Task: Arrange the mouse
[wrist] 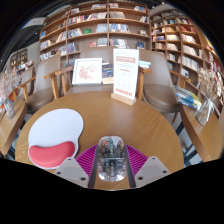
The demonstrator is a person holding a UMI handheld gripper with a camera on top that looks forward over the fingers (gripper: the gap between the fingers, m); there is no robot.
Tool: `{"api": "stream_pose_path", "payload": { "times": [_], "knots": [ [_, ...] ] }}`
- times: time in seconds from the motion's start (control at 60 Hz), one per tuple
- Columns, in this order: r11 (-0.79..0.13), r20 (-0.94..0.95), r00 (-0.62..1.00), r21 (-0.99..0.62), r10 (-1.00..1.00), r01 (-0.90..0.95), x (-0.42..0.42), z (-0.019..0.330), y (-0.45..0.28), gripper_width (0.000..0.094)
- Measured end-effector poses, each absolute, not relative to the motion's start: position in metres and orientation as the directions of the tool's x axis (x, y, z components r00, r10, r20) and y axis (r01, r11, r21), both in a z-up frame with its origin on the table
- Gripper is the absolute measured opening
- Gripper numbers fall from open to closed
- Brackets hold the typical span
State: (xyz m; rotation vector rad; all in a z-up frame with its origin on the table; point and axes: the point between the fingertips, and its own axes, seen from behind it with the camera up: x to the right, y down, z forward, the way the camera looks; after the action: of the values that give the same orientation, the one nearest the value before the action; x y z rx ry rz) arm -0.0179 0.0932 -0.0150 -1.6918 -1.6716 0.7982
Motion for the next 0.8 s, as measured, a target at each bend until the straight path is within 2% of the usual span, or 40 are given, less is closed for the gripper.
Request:
{"api": "stream_pose_path", "payload": {
  "times": [0.083,0.317,0.433,0.533,0.7,0.8],
  "knots": [
    [-0.008,0.009,0.022,-0.766,1.0,0.643,-0.014,-0.011,0.093,0.0434],
    [-0.005,-0.012,-0.011,-0.853,1.0,0.522,-0.042,0.089,0.039,0.0435],
    [-0.001,-0.031,-0.052,-0.869,0.998,0.496,-0.065,0.112,-0.016,0.0433],
    [0.003,-0.043,-0.077,-0.857,0.996,0.515,-0.083,0.096,-0.063,0.0433],
    [0.028,-0.027,-0.084,-0.805,0.996,0.592,-0.094,0.03,-0.108,0.0431],
    [0.037,-0.017,-0.081,-0.781,0.997,0.624,-0.095,0.002,-0.117,0.0432]
  ]
}}
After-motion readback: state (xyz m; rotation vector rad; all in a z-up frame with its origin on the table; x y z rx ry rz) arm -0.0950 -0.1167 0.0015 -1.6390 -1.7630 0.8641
